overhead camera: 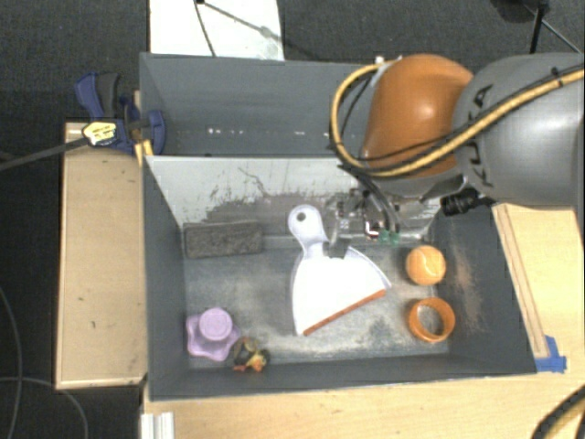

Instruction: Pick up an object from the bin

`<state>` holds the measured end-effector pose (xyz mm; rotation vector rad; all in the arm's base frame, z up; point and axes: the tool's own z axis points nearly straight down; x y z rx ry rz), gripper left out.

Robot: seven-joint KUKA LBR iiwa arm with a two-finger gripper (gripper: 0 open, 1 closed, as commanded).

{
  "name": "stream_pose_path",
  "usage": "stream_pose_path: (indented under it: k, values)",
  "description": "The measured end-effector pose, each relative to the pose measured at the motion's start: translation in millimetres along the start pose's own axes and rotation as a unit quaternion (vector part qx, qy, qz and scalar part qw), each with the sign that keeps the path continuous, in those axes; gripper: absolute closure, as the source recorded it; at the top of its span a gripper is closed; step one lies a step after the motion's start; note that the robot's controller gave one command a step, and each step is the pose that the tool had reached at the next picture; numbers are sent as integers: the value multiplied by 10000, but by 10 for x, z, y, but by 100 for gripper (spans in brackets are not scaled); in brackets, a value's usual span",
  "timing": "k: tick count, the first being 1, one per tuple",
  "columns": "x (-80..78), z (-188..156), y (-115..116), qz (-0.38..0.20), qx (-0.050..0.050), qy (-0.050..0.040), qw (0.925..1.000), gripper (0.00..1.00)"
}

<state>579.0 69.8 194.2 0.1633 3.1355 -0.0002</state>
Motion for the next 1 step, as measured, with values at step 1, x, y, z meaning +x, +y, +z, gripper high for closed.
stream_pose_path:
  k: [1]
  values:
    - [98,-427,-57,59,-3,8,10000,100]
